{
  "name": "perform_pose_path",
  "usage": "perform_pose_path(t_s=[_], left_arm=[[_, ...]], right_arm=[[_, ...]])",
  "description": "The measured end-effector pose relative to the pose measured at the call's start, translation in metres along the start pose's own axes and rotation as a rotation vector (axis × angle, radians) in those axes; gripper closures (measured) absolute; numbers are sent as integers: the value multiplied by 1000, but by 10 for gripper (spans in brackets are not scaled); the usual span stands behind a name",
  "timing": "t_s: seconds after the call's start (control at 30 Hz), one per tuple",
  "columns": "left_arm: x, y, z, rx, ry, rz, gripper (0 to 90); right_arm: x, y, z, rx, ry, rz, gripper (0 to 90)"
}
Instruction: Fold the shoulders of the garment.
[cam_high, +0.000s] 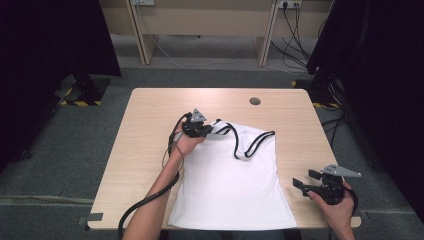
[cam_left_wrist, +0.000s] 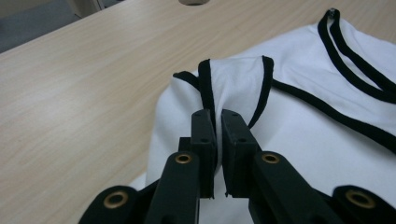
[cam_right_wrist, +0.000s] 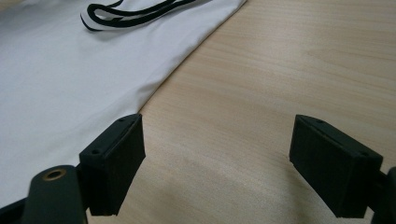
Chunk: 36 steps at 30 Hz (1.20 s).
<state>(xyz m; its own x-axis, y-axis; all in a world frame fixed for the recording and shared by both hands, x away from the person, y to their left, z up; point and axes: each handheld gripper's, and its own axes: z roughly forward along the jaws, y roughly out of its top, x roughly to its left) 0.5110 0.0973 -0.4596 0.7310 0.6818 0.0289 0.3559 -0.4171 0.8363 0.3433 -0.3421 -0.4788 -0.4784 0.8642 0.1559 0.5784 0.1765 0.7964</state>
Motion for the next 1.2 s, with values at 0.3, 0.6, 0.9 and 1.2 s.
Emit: perform_pose_path(t_s=[0.3,0.6,0.9,1.2], left_arm=[[-12,-9,-6,70,-76,49,750],[-22,4,-15,88,-121,108,635],[-35,15,-4,169,-198,187,574],[-42,9,5,246,-252,225,610]], right_arm=[[0,0,0,4,0,1,185],[-1,0,0,4,1,5,185],[-1,0,0,3,2,4,184],[0,0,1,5,1,4,183]])
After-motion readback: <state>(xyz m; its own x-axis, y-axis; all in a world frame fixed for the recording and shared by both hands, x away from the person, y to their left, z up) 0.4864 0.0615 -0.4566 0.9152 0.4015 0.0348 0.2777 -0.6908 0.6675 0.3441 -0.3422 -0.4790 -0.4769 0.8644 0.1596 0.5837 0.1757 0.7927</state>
